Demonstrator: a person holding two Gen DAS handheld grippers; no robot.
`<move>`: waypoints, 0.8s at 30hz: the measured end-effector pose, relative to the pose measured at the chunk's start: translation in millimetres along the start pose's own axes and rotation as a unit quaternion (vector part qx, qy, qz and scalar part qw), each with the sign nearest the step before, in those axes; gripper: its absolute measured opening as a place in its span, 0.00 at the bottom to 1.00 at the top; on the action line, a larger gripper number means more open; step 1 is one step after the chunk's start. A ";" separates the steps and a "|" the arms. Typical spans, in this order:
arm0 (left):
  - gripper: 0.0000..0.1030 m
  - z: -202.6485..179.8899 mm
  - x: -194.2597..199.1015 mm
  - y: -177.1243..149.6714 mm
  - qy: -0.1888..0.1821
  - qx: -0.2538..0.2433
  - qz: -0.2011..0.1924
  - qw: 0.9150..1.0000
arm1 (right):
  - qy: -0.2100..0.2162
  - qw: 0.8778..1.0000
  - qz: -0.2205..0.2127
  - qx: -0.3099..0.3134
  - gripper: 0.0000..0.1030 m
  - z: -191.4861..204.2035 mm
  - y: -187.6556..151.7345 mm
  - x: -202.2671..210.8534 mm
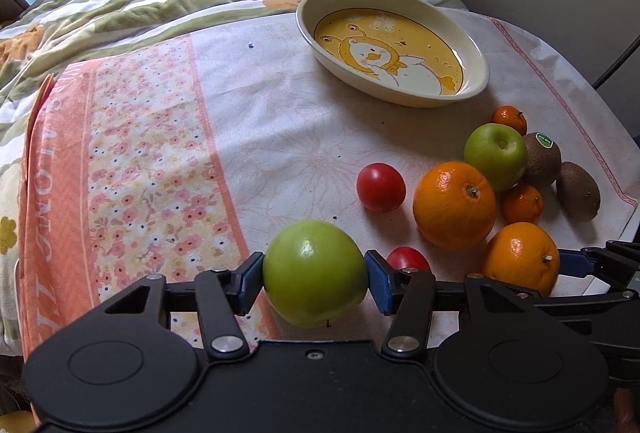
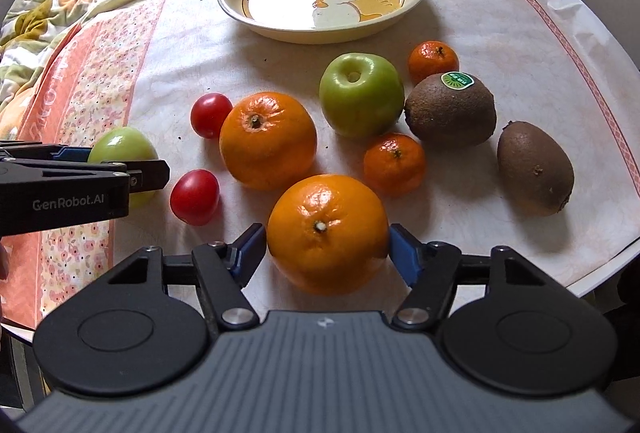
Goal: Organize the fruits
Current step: 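Grasp a green apple with the left tool while the right tool grasps a large orange, then carry the green apple into the bowl and open the left tool while the right tool carries the orange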
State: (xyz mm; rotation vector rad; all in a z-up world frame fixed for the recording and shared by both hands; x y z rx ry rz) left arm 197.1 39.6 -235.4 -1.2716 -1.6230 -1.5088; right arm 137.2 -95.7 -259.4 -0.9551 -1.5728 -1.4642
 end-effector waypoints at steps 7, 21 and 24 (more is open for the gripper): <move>0.56 7.6 13.0 -2.6 0.003 0.015 -0.012 1.000 | 0.002 1.000 -0.010 -0.009 0.75 -5.7 -0.6 9.2; 0.56 -5.4 86.6 24.9 -0.023 0.043 -0.082 0.995 | -0.005 0.997 -0.078 -0.011 0.75 -19.2 36.1 88.8; 0.56 -11.2 97.6 40.4 -0.033 0.055 -0.099 0.993 | 0.004 0.996 -0.089 -0.017 0.75 -29.2 51.6 97.9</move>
Point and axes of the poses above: each gripper's, at about its wrist camera, not at the fingertips, and x roughly against the way its jaws point, z to its left, y to its top, the point moved 8 cm from there along -x, roughly the way its jaws point, and after that the axes turned 14 degrees about x, right-handed, at the moved point
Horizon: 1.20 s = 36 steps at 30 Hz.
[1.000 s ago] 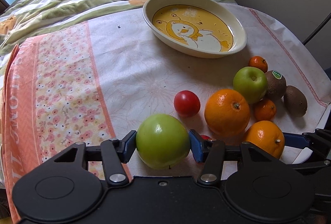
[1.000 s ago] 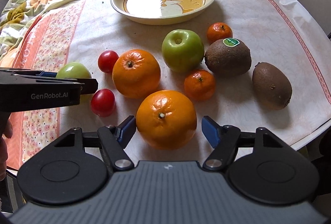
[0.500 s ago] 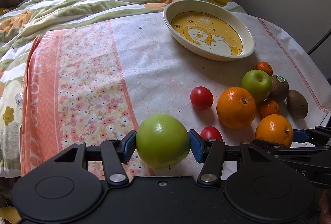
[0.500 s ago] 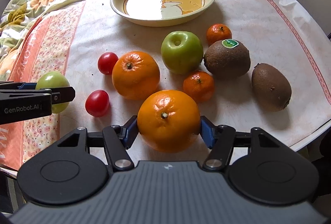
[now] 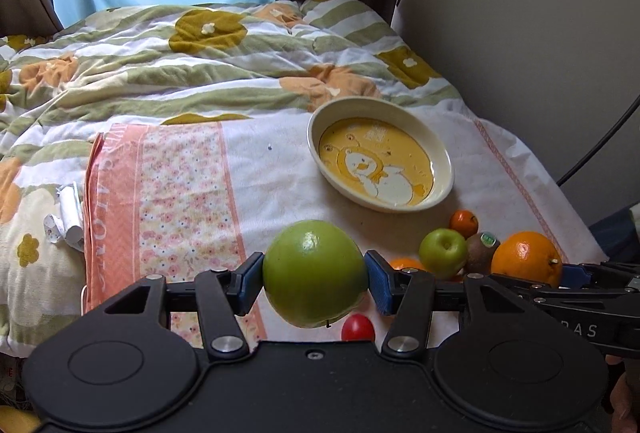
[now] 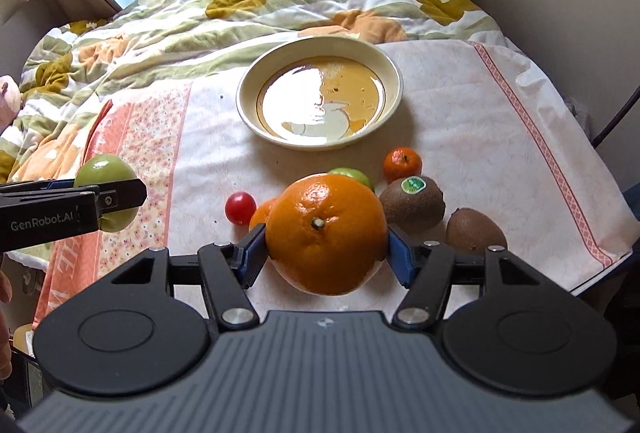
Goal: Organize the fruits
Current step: 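Carry the green apple into the bowl and open the left tool while the right tool carries the orange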
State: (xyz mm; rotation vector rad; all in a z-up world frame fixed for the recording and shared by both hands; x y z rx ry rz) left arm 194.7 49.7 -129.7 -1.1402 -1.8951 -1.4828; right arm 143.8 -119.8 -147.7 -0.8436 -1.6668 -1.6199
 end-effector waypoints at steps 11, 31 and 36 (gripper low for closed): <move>0.56 -45.2 -26.0 69.1 0.018 0.024 -0.056 0.998 | 0.027 0.998 -0.035 0.046 0.75 -61.5 90.6 -32.5; 0.56 -90.3 -214.1 105.5 0.103 -0.024 0.000 0.994 | 0.106 0.989 0.016 0.104 0.75 -117.3 178.8 -194.0; 0.56 -97.2 -230.3 106.8 0.117 -0.052 0.001 0.992 | 0.113 0.988 0.029 0.104 0.75 -120.4 177.3 -206.5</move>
Point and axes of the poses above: each gripper's, at about its wrist camera, not at the fingertips, and x roughly against the way its jaws point, z to its left, y to its top, the point moved 8 cm from there along -x, roughly the way its jaws point, and after that the axes turned 14 degrees about x, right-handed, at the moved point
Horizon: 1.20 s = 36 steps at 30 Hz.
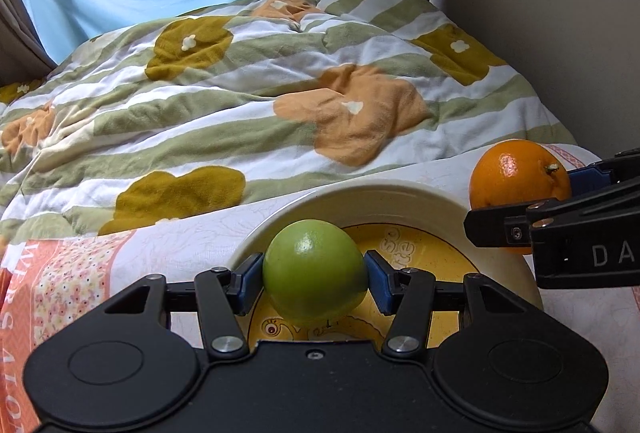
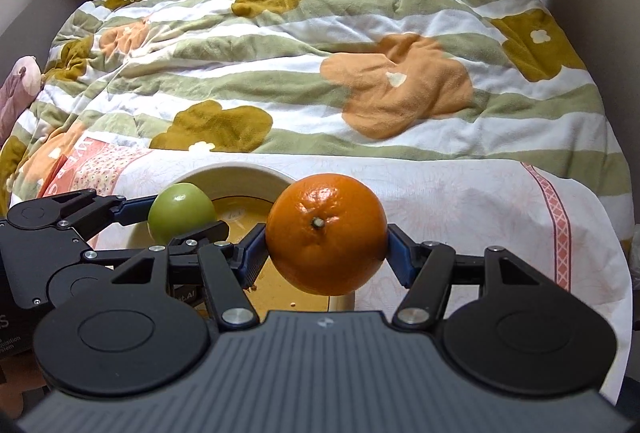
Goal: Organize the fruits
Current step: 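Carry the green apple into the bowl and open the left tool while the right tool carries the orange, then lower the orange into the bowl beside the apple and open the right tool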
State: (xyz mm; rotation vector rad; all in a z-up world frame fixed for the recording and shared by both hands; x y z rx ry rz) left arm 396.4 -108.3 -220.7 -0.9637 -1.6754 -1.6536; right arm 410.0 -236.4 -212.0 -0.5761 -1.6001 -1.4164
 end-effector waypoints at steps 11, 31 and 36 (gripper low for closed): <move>0.97 -5.8 16.4 -1.1 0.019 -0.061 -0.027 0.998 | 0.003 1.000 0.004 -0.007 0.75 -2.5 -3.6 0.5; 0.97 31.3 64.8 -31.5 -0.002 0.024 0.005 1.000 | 0.014 0.993 -0.005 0.113 0.75 36.4 -9.5 0.6; 0.97 43.3 69.0 -36.1 0.009 0.038 0.005 0.999 | 0.020 0.988 -0.011 0.150 0.75 51.9 -10.9 -17.1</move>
Point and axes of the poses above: each gripper's, at about its wrist camera, not at the fingertips, and x roughly against the way its jaws point, z to its left, y to its top, the point moved 8 cm from there along -x, roughly the way its jaws point, and after that the axes turned 14 degrees about x, right-handed, at the moved point
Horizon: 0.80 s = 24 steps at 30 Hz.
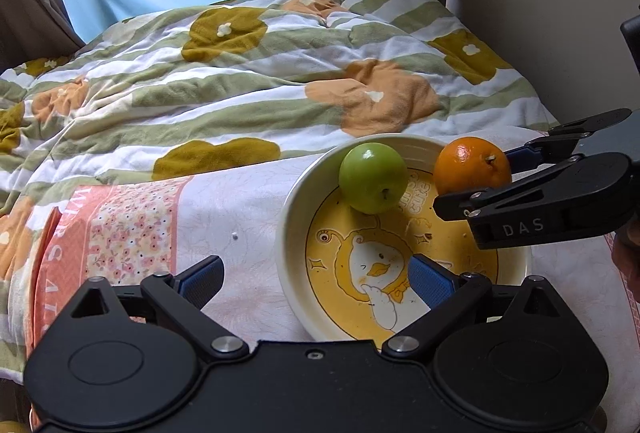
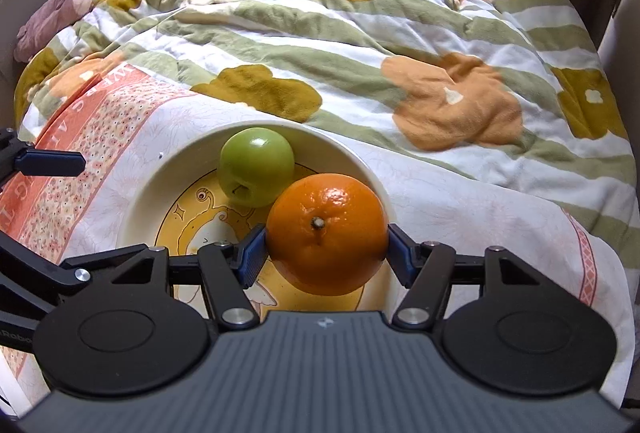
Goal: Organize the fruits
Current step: 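Lower the orange into the bowl beside the apple and open the right tool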
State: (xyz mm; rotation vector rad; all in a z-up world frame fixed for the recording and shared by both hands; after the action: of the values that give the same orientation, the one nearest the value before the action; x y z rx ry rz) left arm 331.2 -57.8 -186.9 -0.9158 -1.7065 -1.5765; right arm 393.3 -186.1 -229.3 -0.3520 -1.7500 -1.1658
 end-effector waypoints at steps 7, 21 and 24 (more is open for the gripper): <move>0.97 10.1 0.2 0.6 0.006 0.019 0.001 1.000 | -0.006 0.999 0.004 0.039 0.75 9.2 0.9 -18.2; 0.97 13.6 16.7 -2.9 0.016 0.036 -0.008 0.999 | -0.051 0.995 -0.038 0.076 1.00 8.1 -1.9 7.8; 0.97 13.8 24.7 -2.2 0.016 0.040 -0.015 0.999 | -0.055 0.995 -0.046 0.071 1.00 7.1 -0.8 21.5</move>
State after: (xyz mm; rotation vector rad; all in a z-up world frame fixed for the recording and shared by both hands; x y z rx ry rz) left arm 315.7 -42.3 -168.9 -0.8260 -1.7556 -1.5218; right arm 378.2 -186.1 -212.4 -0.2570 -1.9518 -1.0953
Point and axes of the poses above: each gripper's, at about its wrist camera, not at the fingertips, and x roughly against the way its jaws point, z to its left, y to its top, the point moved 8 cm from there along -x, roughly the way its jaws point, and after that the axes turned 14 degrees about x, right-handed, at the moved point
